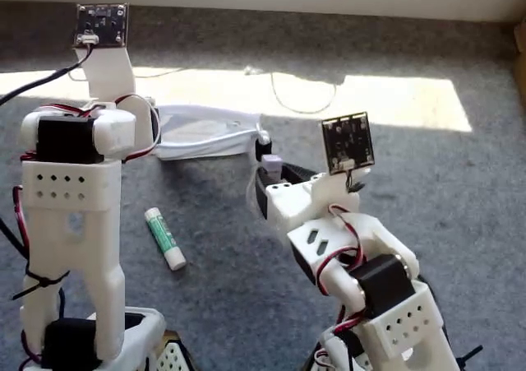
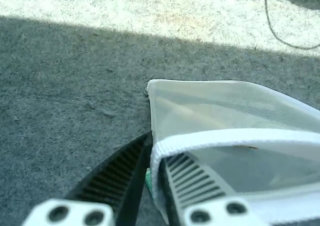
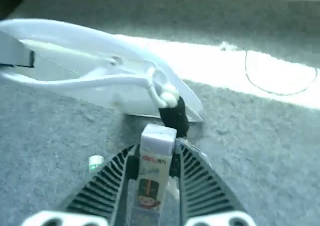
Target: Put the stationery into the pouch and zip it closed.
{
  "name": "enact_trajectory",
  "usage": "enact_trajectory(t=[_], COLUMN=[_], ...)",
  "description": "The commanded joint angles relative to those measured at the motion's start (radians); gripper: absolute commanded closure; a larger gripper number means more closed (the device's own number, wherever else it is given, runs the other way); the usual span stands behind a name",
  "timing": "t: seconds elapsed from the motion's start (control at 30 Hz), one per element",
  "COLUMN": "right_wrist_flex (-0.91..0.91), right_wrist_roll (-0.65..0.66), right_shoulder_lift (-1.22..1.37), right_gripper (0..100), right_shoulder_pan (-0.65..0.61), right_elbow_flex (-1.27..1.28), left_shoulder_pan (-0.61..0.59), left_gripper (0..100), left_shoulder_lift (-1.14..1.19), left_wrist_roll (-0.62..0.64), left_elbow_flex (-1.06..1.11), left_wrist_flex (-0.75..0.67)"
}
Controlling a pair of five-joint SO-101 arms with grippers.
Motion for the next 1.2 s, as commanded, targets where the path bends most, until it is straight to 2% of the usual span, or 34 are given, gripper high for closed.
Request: enact_trajectory(t=[0.0,0.3,0.6,0.9,1.07,1.17], right_wrist_flex=[-0.119,-0.377,-0.776,-0.984,-1.066,-1.125], right_wrist_roll=[0.014,0.014,0.014,0.018,0.186,0.241], right_shoulder_lift=[-0.045,-0.039,-0.036,-0.036,-0.031,0.031], right_gripper=[98.6,98.6,98.7,98.7,98.8,98.8], right_shoulder_pan=[-0.056,-0.061,-0.061,-0.085,-0.193,-0.22], right_elbow_flex=[-0.062,-0.062,-0.05,0.071,0.143,0.17], left_shoulder_pan=[-0.018,-0.05,-0.05,-0.05,-0.05,-0.05], left_gripper=[99,99,99,99,99,99], left_shoulder_lift=[-0.004,-0.005,-0.007,-0.008,-0.012,-0.012], left_wrist_roll=[0.008,0.006,0.005,0.005,0.005,0.005], left_elbow_flex=[-0.008,0.027,0.054,0.054,0.054,0.054], left_wrist_flex=[-0.005,-0.012,-0.035,-0.032,-0.029,-0.029])
